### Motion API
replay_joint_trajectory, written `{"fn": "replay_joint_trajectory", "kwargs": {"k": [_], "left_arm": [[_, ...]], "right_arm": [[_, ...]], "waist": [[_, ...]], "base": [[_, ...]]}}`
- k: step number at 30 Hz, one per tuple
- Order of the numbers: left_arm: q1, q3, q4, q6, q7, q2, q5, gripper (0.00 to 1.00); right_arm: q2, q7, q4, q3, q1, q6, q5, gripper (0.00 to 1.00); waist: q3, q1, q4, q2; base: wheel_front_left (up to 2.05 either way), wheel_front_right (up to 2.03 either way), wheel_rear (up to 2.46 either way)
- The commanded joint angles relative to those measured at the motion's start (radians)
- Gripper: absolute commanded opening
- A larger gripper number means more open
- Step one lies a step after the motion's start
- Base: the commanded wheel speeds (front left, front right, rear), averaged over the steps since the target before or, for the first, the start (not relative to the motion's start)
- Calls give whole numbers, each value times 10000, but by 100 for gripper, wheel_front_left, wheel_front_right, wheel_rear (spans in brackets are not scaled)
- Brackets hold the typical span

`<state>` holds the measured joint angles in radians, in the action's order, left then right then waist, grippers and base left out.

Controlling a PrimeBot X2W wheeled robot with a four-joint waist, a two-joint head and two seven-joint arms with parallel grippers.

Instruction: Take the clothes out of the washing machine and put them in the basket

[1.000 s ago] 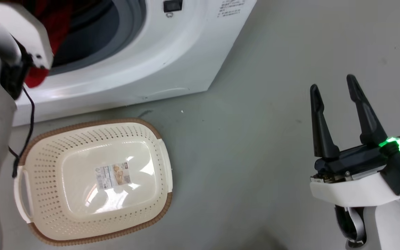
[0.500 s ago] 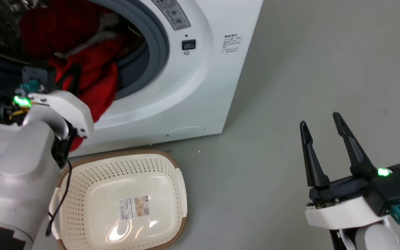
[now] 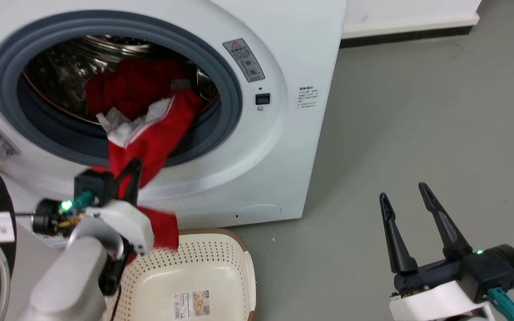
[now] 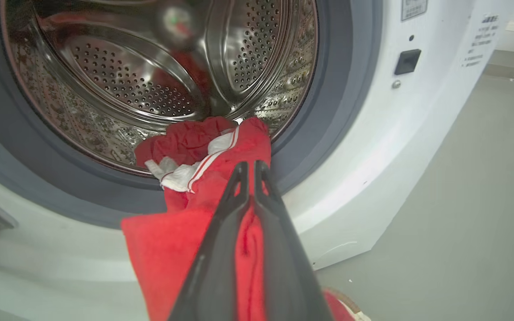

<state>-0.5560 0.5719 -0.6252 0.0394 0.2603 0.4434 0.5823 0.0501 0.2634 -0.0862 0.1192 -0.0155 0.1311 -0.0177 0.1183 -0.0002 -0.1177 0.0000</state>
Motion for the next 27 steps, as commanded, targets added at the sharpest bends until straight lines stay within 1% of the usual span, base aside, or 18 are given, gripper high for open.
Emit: {"fn": "replay_joint_trajectory", "kwargs": {"k": [1, 9, 15, 19, 21, 27], "left_arm": [[543, 61, 401, 148, 62, 50, -67, 0], [2633, 340, 2341, 897, -269, 321, 60, 0], [3806, 460, 3409, 1347, -498, 450, 247, 0], [4120, 484, 3618, 1461, -526, 475, 339, 0], [4213, 428, 3611, 1443, -475, 487, 409, 0], [3903, 294, 3136, 1380, -351, 477, 440, 0]], "right_arm": [[1, 21, 42, 24, -216, -7, -6, 100], [1, 20, 122, 115, -584, -7, -42, 100], [1, 20, 74, 69, -730, -7, -43, 100], [0, 20, 63, 65, -685, -7, -41, 100], [0, 20, 56, 95, -627, -7, -32, 100], [0, 20, -17, 201, -246, -7, -33, 100]], "waist": [[-303, 2, 90, 0], [-866, 2, 79, 0], [-961, 2, 48, 0], [-920, 2, 33, 0], [-863, 2, 9, 0], [-354, 2, -139, 0]], "base": [[0, 0, 0], [0, 0, 0], [0, 0, 0], [0, 0, 0], [0, 0, 0], [0, 0, 0]]}}
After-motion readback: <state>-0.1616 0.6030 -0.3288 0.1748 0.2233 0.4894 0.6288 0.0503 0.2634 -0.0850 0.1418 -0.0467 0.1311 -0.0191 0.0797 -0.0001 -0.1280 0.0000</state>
